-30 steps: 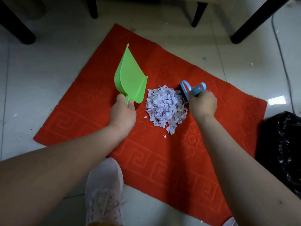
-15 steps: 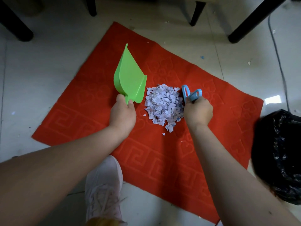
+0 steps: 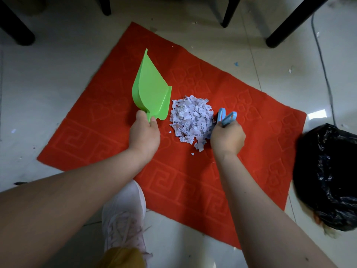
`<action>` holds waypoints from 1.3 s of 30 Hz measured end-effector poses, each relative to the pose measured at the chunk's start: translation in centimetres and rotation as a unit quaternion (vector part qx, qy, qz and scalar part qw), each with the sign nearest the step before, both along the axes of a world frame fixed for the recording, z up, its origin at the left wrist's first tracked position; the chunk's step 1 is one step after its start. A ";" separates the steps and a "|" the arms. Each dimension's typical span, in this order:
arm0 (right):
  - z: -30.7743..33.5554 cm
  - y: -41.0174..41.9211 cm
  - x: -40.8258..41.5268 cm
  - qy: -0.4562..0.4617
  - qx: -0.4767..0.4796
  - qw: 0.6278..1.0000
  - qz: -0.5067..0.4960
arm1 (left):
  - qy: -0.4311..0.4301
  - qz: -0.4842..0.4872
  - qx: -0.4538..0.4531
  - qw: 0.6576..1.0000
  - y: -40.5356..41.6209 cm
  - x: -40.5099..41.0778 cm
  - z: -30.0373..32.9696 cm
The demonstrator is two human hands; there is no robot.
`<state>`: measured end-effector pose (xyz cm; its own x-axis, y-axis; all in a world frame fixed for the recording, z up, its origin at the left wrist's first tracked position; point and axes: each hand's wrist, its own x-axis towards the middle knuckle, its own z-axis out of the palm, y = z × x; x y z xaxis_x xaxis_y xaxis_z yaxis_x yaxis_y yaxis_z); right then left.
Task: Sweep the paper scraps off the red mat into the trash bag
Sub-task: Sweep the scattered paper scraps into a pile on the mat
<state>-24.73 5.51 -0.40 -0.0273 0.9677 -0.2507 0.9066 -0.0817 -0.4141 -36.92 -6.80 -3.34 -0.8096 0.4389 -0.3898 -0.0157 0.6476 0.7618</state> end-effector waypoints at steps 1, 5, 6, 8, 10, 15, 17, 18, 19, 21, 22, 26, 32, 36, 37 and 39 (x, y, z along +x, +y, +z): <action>0.0 0.0 -0.3 0.010 0.002 1.000 -0.005 | 0.001 0.001 0.000 1.000 -0.1 0.1 -0.1; 0.2 0.9 0.0 0.023 0.040 0.998 -0.034 | 0.000 0.005 -0.001 1.000 -0.4 0.0 -0.3; 0.3 1.1 0.5 0.022 0.049 0.998 -0.041 | 0.001 0.006 -0.002 1.000 -0.5 -0.1 -0.4; 0.4 1.3 1.4 0.020 0.056 0.997 -0.058 | 0.004 0.007 0.000 1.000 -0.5 -0.3 -0.4; 0.4 0.9 1.9 0.015 0.045 0.996 -0.071 | 0.003 0.006 0.001 1.000 -0.4 -0.4 -0.3; -0.1 -0.5 0.3 0.042 -0.012 0.998 -0.053 | -0.003 0.004 0.005 1.000 -0.3 -0.1 0.0; 0.1 -0.4 -0.2 0.051 -0.016 0.998 -0.033 | 0.000 0.005 0.005 1.000 -0.3 0.0 0.0; 0.2 -0.2 -0.2 0.057 -0.010 0.998 -0.027 | 0.001 0.007 0.005 1.000 -0.3 0.0 -0.1; 0.4 0.1 -0.1 0.066 -0.001 0.998 -0.025 | 0.003 0.008 0.005 1.000 -0.3 0.0 -0.2; 0.8 0.6 0.6 0.085 0.022 0.996 -0.029 | 0.004 0.009 0.002 1.000 -0.3 -0.1 -0.3; 1.0 0.8 1.1 0.098 0.029 0.994 -0.036 | 0.002 0.009 0.000 1.000 -0.3 -0.1 -0.3; 1.7 1.6 3.0 0.131 0.030 0.990 -0.051 | 0.000 0.008 -0.001 1.000 0.0 -0.2 -0.1; 2.9 1.7 3.6 0.118 0.053 0.992 0.003 | 0.005 0.002 0.000 1.000 0.1 0.1 -0.2; 2.0 2.5 3.7 0.011 0.050 0.999 -0.014 | 0.007 0.007 -0.004 1.000 0.1 0.0 -0.7; 1.7 2.5 3.5 -0.005 0.038 0.999 -0.012 | 0.009 0.007 -0.003 1.000 0.2 0.1 -0.8; 1.1 2.2 2.7 -0.014 0.016 1.000 0.002 | 0.012 0.004 -0.001 1.000 0.4 0.2 -0.9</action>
